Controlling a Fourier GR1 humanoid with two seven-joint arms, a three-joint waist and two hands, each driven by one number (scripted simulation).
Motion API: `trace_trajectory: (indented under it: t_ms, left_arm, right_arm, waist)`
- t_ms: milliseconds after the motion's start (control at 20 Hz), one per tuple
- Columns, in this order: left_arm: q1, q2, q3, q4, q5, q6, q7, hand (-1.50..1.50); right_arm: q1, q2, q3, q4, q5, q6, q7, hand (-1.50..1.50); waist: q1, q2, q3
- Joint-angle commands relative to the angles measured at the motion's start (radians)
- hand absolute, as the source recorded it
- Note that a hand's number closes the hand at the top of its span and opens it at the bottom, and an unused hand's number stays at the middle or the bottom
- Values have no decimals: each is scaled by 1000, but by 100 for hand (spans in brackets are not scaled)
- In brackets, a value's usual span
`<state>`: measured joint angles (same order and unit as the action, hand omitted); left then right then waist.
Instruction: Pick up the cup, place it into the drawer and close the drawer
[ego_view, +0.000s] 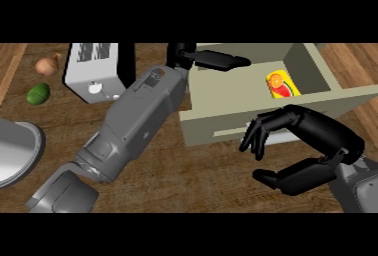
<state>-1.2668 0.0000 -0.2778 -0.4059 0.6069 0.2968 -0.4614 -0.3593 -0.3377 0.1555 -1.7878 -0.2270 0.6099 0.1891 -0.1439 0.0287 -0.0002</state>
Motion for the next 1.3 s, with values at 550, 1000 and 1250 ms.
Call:
trace_trajectory:
  t_ms: [550, 1000, 1250]
  left_arm:
    - [87, 10, 60, -15, 69, -65, -102, -150]
    - [230, 67, 34, -177, 58, -107, -80, -150]
    - [295, 114, 37, -225, 69, -162, -59, -150]
  right_arm:
    - [28, 5, 184, 377, 634, -208, -193, -150]
    - [-205, 65, 149, 931, 754, -329, -390, 150]
    - [-322, 56, 50, 1115, 732, -422, -554, 150]
  waist:
    - [165, -16, 1]
    - [240, -23, 3]
    - [261, -11, 5]
